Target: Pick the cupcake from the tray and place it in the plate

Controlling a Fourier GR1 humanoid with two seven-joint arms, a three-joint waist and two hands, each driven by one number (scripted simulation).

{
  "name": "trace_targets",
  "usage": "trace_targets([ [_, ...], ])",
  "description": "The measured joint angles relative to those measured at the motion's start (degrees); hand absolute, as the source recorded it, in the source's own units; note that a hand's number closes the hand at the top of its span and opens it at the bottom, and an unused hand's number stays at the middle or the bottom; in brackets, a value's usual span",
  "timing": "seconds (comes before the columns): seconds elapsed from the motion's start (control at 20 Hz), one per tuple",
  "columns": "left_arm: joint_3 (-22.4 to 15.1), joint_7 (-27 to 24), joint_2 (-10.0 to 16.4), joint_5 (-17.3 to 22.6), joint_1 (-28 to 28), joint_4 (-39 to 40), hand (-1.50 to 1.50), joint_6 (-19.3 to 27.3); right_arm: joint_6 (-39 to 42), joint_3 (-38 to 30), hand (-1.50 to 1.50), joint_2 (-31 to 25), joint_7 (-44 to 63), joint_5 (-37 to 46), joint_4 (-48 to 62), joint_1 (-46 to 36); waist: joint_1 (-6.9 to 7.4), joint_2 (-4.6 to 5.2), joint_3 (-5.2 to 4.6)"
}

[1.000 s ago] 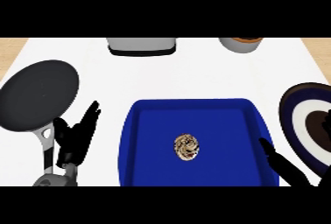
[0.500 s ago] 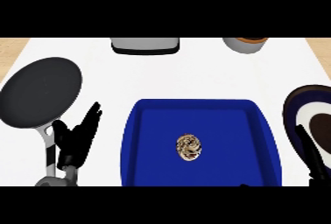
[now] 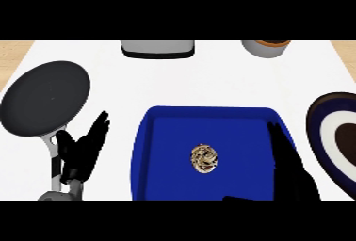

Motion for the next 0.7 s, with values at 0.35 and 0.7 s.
trace_targets([
  [0.35,-0.06,1.04,-0.92,-1.06,0.39,-0.90,0.00,0.24,-0.44,4.24,-1.50,1.71,5.91,1.17,9.41,-7.64,-0.18,-0.06,0.12],
  [0.7,0.02,1.93,-1.84,-2.11,1.02,-1.80,0.00,0.51,-2.95,8.00,-1.50,1.90,8.02,-2.50,14.74,-10.26,-0.36,-0.04,0.11],
])
